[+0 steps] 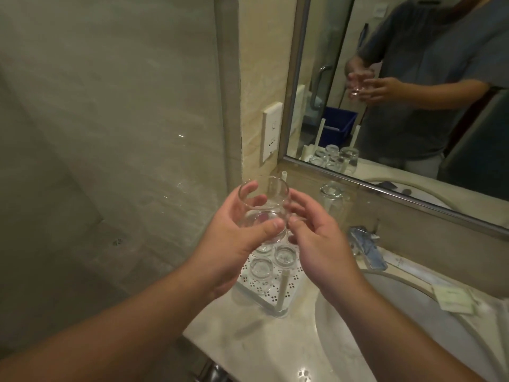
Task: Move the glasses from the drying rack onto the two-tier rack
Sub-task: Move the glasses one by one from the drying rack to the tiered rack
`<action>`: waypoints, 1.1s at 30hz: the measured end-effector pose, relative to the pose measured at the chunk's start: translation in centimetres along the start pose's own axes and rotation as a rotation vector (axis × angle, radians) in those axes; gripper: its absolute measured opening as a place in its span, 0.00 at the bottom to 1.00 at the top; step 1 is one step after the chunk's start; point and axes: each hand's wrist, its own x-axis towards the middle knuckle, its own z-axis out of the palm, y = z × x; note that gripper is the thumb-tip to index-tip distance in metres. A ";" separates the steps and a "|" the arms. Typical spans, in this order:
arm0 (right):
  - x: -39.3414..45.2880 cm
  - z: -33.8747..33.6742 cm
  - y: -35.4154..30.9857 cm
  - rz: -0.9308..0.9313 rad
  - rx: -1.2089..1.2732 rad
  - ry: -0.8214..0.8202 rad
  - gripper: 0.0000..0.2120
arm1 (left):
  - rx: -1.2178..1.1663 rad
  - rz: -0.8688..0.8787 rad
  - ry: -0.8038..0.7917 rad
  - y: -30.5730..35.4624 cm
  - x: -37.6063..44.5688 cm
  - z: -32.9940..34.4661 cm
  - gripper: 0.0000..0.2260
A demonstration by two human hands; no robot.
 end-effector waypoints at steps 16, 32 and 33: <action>-3.6 -12.2 -0.8 -0.136 -0.209 0.080 0.22 | 0.159 -0.025 -0.293 -1.9 1.1 12.4 0.41; -12.1 -34.8 1.2 0.041 -0.330 0.455 0.29 | 0.200 -0.144 -0.517 -11.2 -1.0 36.4 0.33; -12.7 -36.2 1.3 0.050 -0.344 0.476 0.30 | 0.210 -0.151 -0.531 -11.7 -1.2 38.0 0.34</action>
